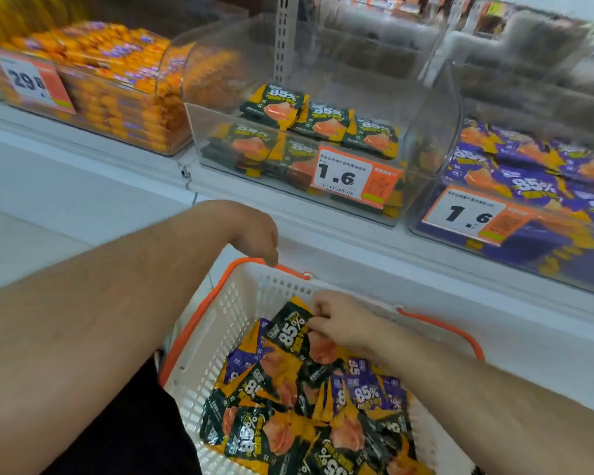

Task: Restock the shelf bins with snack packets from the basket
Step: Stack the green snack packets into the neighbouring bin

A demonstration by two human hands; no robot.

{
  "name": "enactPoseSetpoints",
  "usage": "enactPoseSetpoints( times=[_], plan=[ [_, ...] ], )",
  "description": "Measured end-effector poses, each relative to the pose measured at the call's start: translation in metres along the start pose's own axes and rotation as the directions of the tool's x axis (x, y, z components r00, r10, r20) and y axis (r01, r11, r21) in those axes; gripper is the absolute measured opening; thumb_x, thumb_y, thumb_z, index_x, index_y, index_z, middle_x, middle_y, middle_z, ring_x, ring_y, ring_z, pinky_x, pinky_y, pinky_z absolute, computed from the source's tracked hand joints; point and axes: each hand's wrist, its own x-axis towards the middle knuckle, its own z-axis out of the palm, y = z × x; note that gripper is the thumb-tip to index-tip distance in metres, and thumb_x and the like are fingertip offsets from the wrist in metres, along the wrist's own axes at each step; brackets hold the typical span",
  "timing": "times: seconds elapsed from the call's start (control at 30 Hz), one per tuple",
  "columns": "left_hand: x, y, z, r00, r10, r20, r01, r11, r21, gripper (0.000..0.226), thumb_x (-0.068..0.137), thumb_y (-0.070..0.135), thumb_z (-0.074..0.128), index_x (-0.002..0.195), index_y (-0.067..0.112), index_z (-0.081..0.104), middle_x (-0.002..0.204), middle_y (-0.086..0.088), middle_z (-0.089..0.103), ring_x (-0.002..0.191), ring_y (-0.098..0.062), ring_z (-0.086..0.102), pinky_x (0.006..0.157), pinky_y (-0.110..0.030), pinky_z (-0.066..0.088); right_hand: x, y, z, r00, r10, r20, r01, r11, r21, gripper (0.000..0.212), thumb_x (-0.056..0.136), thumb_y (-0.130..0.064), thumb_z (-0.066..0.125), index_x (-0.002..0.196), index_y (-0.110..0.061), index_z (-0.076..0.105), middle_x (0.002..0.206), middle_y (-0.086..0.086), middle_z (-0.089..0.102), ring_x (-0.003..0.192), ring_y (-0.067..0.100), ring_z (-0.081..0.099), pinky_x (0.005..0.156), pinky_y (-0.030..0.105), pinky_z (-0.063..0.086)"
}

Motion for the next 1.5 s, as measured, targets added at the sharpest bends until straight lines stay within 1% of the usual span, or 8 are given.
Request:
enactPoseSetpoints(
  times=[0.43, 0.6, 0.73, 0.83, 1.0, 1.1, 1.23, 1.5],
  plan=[
    [-0.044, -0.057, -0.029, 0.948, 0.283, -0.143, -0.296, 0.625, -0.722, 0.09, 0.033, 0.074, 0.083, 0.108, 0.029, 0.064, 0.112, 0.008, 0.071, 0.104, -0.011, 0.067, 0.091, -0.031, 0.055, -0.029, -0.108, -0.118, 0.826, -0.181, -0.534, 0.397, 0.859, 0.324, 0.032, 0.092, -0.003, 0.061, 0.072, -0.021, 0.043, 0.056, 0.004, 0.04, 0.052, 0.014, 0.037, 0.052, 0.027, 0.03],
    [-0.046, -0.043, -0.037, 0.859, 0.192, -0.475, -0.51, 0.231, -0.829, 0.007, 0.079, 0.017, 0.078, 0.085, 0.02, 0.075, 0.086, -0.003, 0.075, 0.075, -0.014, 0.071, 0.065, -0.024, 0.057, -0.025, -0.134, -0.14, 0.679, 0.063, -0.731, 0.45, 0.751, 0.483, 0.025, 0.089, -0.013, 0.069, 0.082, -0.023, 0.046, 0.073, 0.009, 0.065, 0.065, 0.021, 0.058, 0.061, 0.037, 0.048],
    [-0.046, -0.029, -0.048, 0.807, -0.015, -0.591, -0.59, 0.049, -0.806, 0.02, 0.094, -0.005, 0.053, 0.09, 0.008, 0.067, 0.08, -0.005, 0.074, 0.072, -0.015, 0.07, 0.063, -0.026, 0.059, -0.039, -0.151, -0.15, 0.751, 0.065, -0.657, 0.469, 0.647, 0.601, 0.035, 0.087, -0.001, 0.068, 0.092, -0.026, 0.043, 0.079, 0.001, 0.074, 0.062, 0.023, 0.07, 0.046, 0.029, 0.052],
    [-0.039, -0.025, -0.056, 0.74, -0.21, -0.639, -0.635, 0.099, -0.767, 0.016, 0.096, 0.005, 0.055, 0.092, 0.013, 0.068, 0.091, -0.006, 0.073, 0.079, -0.019, 0.069, 0.072, -0.034, 0.059, -0.03, -0.157, -0.17, 0.733, 0.12, -0.67, 0.464, 0.632, 0.621, 0.025, 0.085, 0.01, 0.063, 0.092, -0.014, 0.058, 0.09, 0.011, 0.069, 0.052, 0.011, 0.066, 0.045, 0.024, 0.051],
    [-0.023, -0.048, -0.057, 0.276, -0.368, -0.888, -0.234, 0.87, -0.434, 0.047, 0.081, 0.008, 0.065, 0.126, 0.021, 0.063, 0.122, -0.004, 0.065, 0.119, -0.027, 0.054, 0.1, -0.042, 0.044, 0.018, -0.158, -0.223, 0.635, 0.358, -0.684, 0.449, 0.55, 0.704, 0.029, 0.094, 0.006, 0.047, 0.116, -0.009, 0.058, 0.112, 0.008, 0.059, 0.04, 0.009, 0.061, 0.038, 0.016, 0.043],
    [-0.015, -0.042, -0.049, 0.379, -0.28, -0.882, -0.088, 0.938, -0.336, 0.056, 0.085, 0.019, 0.065, 0.139, 0.028, 0.051, 0.146, 0.004, 0.048, 0.145, -0.02, 0.024, 0.109, -0.042, 0.022, 0.047, -0.15, -0.234, 0.66, 0.426, -0.62, 0.319, 0.587, 0.744, 0.02, 0.103, -0.012, 0.043, 0.113, -0.014, 0.06, 0.125, 0.004, 0.058, 0.089, 0.012, 0.068, 0.063, 0.019, 0.052],
    [-0.004, -0.032, -0.038, 0.452, -0.185, -0.872, 0.029, 0.981, -0.193, 0.069, 0.087, 0.019, 0.056, 0.149, 0.03, 0.03, 0.161, 0.007, 0.019, 0.15, -0.021, -0.005, 0.117, -0.043, 0.0, 0.076, -0.143, -0.238, 0.774, 0.363, -0.519, 0.241, 0.589, 0.771, 0.022, 0.101, -0.004, 0.042, 0.083, -0.017, 0.044, 0.085, 0.004, 0.056, 0.047, 0.005, 0.062, 0.052, 0.021, 0.055],
    [0.007, -0.025, -0.035, 0.457, -0.224, -0.861, 0.052, 0.973, -0.225, 0.074, 0.08, 0.016, 0.058, 0.148, 0.026, 0.028, 0.161, 0.003, 0.013, 0.149, -0.025, -0.012, 0.117, -0.047, -0.013, 0.13, -0.117, -0.238, 0.745, 0.304, -0.594, -0.198, 0.951, 0.239, 0.008, 0.087, -0.005, 0.062, 0.095, -0.003, 0.063, 0.093, 0.006, 0.062, 0.083, 0.021, 0.059, 0.074, 0.034, 0.055]
  ],
)
